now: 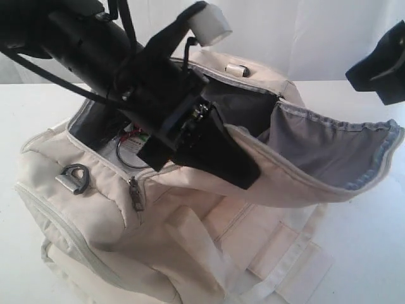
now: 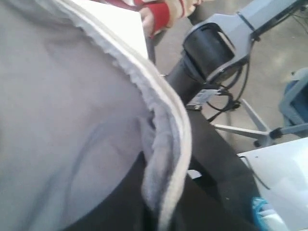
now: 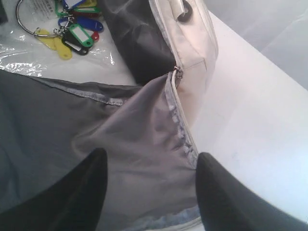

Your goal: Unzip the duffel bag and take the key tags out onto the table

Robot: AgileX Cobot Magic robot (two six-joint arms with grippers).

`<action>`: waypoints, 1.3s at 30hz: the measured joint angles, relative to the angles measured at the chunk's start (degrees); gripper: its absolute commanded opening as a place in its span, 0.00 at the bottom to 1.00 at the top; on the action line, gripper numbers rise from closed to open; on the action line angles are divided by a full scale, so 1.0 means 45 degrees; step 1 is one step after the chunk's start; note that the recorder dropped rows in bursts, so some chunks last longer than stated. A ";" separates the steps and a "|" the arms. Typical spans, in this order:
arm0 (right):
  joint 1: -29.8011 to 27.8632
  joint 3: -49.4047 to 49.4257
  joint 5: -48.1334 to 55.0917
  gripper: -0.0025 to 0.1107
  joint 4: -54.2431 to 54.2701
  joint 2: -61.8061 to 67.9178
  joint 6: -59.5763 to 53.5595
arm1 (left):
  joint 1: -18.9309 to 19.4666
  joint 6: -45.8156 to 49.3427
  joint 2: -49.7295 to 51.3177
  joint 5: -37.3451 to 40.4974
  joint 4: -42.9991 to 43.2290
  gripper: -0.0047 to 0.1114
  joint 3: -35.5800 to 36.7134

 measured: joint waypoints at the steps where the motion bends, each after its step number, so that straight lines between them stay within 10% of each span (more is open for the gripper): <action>1: 0.0000 0.0000 0.0000 0.48 0.0023 0.0000 0.0054 | -0.0183 -0.0281 0.0000 0.0000 0.0029 0.41 0.0023; 6: 0.0000 0.0000 0.0000 0.48 0.0612 0.0000 0.0151 | -0.0761 -0.1383 0.0000 0.0000 0.0353 0.80 0.0023; 9: 0.0000 0.0000 0.0000 0.48 0.0975 0.0000 0.0151 | -0.0822 -0.2014 0.0000 0.0000 0.0570 0.88 0.0023; 23: 0.0000 0.0769 -0.0591 0.48 0.4085 0.0490 0.0178 | -0.0822 -0.2702 -0.1855 0.0023 0.1092 0.87 -0.0449; 39: 0.0896 0.3577 -0.0707 0.44 1.0336 0.4512 -0.3931 | -0.0822 -0.7492 -0.3201 0.0061 1.0516 0.87 -0.0449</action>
